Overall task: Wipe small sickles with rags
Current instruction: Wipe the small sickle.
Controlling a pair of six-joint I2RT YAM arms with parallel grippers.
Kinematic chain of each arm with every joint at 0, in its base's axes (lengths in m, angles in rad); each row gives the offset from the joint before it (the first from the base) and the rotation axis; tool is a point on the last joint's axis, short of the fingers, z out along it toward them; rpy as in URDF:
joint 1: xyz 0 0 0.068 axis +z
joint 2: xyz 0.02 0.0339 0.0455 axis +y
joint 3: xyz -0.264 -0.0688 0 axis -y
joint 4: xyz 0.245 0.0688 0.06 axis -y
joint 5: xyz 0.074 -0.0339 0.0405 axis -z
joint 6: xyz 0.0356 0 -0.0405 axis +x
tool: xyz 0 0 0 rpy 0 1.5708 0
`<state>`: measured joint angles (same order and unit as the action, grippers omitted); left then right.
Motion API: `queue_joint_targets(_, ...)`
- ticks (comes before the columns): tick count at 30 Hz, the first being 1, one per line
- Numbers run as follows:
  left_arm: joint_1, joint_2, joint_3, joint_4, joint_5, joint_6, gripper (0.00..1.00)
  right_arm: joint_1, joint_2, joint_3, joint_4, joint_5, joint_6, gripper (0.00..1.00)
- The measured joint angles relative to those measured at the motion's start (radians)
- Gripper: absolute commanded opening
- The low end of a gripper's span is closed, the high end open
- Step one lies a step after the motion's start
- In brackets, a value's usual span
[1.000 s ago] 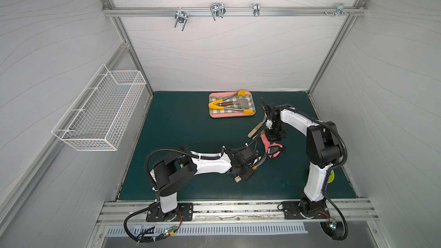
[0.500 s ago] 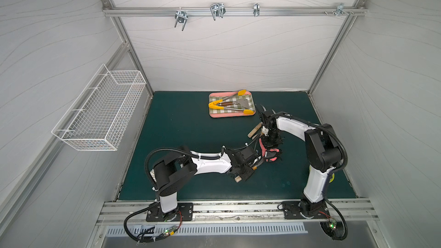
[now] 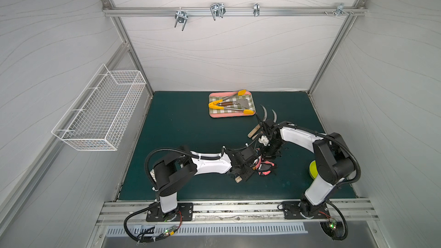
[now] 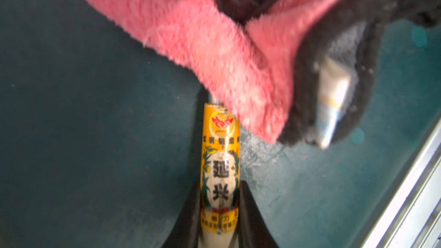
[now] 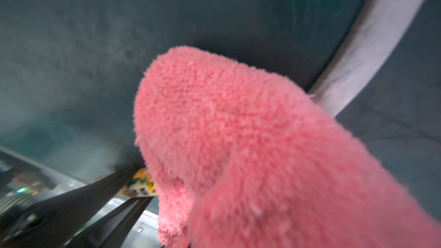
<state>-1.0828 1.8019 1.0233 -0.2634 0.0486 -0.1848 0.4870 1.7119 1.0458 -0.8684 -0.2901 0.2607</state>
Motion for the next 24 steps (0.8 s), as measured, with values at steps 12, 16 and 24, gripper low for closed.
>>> queue_joint_targets(12, -0.005, 0.005, -0.018, 0.07, -0.001, -0.029, 0.0, -0.156, 0.033, 0.329, -0.11, 0.136, -0.061, 0.05)
queue_joint_targets(16, -0.009, 0.005, -0.02, 0.073, -0.005, -0.035, 0.0, -0.154, 0.142, 0.377, -0.107, 0.175, -0.084, 0.05)
queue_joint_targets(24, -0.011, 0.005, -0.02, 0.074, -0.011, -0.037, 0.0, -0.153, 0.277, 0.36, -0.1, 0.228, -0.096, 0.05)
